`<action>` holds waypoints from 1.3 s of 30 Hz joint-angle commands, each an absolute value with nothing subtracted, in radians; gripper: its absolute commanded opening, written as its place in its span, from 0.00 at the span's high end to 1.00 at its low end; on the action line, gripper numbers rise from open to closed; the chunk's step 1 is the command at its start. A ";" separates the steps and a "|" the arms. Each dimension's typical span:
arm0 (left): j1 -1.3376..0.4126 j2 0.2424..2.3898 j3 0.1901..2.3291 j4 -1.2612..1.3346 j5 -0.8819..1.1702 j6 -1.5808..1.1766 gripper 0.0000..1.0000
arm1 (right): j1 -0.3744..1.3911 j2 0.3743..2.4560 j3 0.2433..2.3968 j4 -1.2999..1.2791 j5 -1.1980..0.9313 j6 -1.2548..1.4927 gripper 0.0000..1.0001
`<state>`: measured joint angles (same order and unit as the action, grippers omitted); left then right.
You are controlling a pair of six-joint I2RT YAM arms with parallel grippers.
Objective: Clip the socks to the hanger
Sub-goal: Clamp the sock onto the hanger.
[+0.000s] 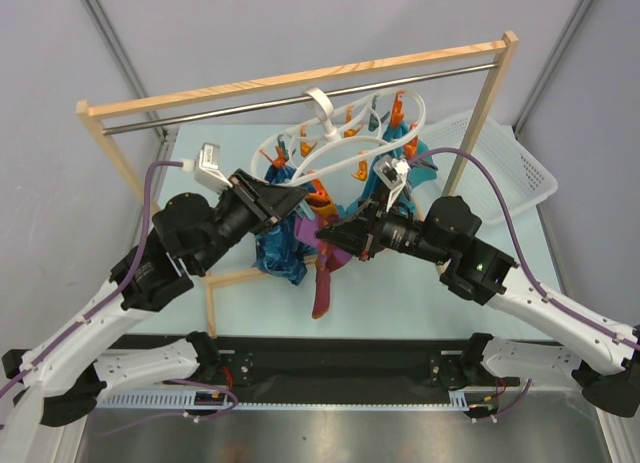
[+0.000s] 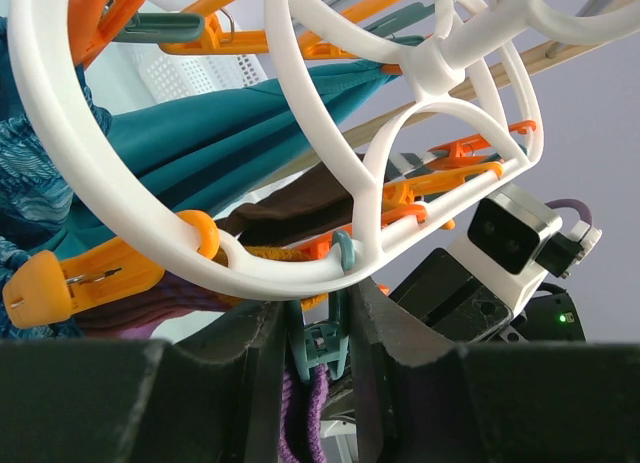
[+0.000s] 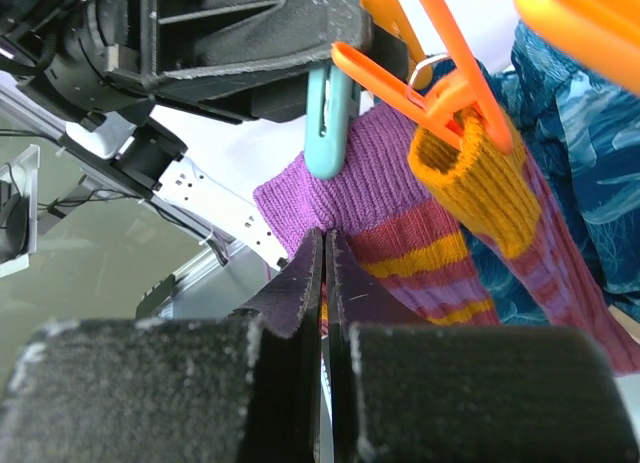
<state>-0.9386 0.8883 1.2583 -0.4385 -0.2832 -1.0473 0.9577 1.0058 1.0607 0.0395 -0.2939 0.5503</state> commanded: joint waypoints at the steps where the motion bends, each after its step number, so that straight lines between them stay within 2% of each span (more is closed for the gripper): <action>1: -0.943 0.890 1.246 -0.449 -0.229 -1.054 1.00 | 0.954 0.989 1.104 0.118 -0.295 0.561 1.00; 14: -0.943 0.862 1.209 -0.416 -0.221 -1.054 0.99 | 0.951 1.019 1.112 0.149 -0.301 0.568 1.00; 17: -0.943 0.853 1.203 -0.407 -0.216 -1.058 0.89 | 0.946 1.026 1.120 0.153 -0.305 0.566 1.00; 18: -0.943 0.853 1.201 -0.402 -0.216 -1.058 0.81 | 0.943 1.029 1.120 0.156 -0.307 0.571 1.00; 20: -0.943 0.850 1.201 -0.399 -0.216 -1.057 0.71 | 0.940 1.040 1.124 0.161 -0.316 0.575 1.00; 21: -0.943 0.845 1.200 -0.400 -0.221 -1.057 0.61 | 0.939 1.045 1.124 0.164 -0.318 0.578 1.00; 25: -0.942 0.830 1.186 -0.399 -0.232 -1.058 0.41 | 0.930 1.057 1.124 0.178 -0.319 0.584 1.00; 28: -0.942 0.825 1.180 -0.397 -0.239 -1.057 0.31 | 0.928 1.063 1.126 0.190 -0.327 0.589 1.00; 33: -0.942 0.805 1.180 -0.406 -0.256 -1.032 0.19 | 0.917 1.088 1.127 0.198 -0.336 0.591 1.00; 34: -0.942 0.799 1.180 -0.413 -0.259 -1.028 0.17 | 0.914 1.094 1.135 0.190 -0.340 0.594 0.97; 35: -0.942 0.793 1.180 -0.417 -0.268 -1.017 0.16 | 0.908 1.104 1.138 0.174 -0.342 0.597 0.88; 37: -0.942 0.769 1.175 -0.428 -0.268 -0.997 0.12 | 0.899 1.121 1.155 0.126 -0.342 0.586 0.77; 39: -0.942 0.746 1.169 -0.425 -0.259 -0.980 0.10 | 0.893 1.130 1.167 0.085 -0.341 0.574 0.69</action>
<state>-0.9386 0.7845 1.1744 -0.4286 -0.2588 -1.0290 0.9054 1.1179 1.1046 0.1162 -0.3309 0.5888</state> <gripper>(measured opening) 0.894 0.277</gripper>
